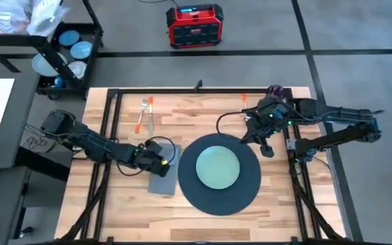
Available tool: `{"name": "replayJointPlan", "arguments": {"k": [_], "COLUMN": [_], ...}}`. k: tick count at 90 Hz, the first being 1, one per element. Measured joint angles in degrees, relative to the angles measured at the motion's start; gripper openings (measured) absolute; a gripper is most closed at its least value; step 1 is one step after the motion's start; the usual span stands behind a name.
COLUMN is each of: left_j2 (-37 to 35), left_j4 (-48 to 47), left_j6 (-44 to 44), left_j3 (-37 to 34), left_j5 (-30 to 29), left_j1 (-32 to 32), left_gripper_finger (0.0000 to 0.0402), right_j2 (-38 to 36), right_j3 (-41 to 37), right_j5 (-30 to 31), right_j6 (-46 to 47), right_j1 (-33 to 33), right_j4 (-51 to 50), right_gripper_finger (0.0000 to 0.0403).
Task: Set table place
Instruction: Fold the grey napkin
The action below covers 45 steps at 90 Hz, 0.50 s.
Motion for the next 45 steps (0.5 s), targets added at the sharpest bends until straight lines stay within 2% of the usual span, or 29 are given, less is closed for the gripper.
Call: {"name": "replayJointPlan", "arguments": {"k": [12, 24, 31, 36, 45], "left_j2": [0.0, -0.1, -0.1, -0.1, 0.5], "left_j4": [-1.5, -9.2, -15.6, -16.8, -14.6], "left_j6": [7.2, 11.8, 11.1, 8.8, 6.1], "left_j3": [6.5, 13.5, 16.2, 17.0, 16.6], "left_j5": [-0.6, -1.8, -2.8, -2.6, 3.6], "left_j1": [0.0, 0.0, 0.0, -0.6, -2.4], "left_gripper_finger": [0.0, 0.0, 0.0, 0.0, 0.0], "right_j2": [3.5, 7.6, 9.5, 10.7, 12.4], "right_j3": [0.0, 0.0, 0.0, 0.0, 0.0], "right_j5": [-0.2, -0.3, -1.0, -2.6, -4.9], "right_j6": [-0.5, -1.1, -1.1, -1.1, -2.2], "right_j1": [1.0, 0.9, 0.6, 0.6, 0.7], "right_j4": [0.3, 0.0, -0.6, -0.6, 0.0], "right_gripper_finger": [0.0018, 0.0036, 0.0046, 0.005, 0.0052]}}
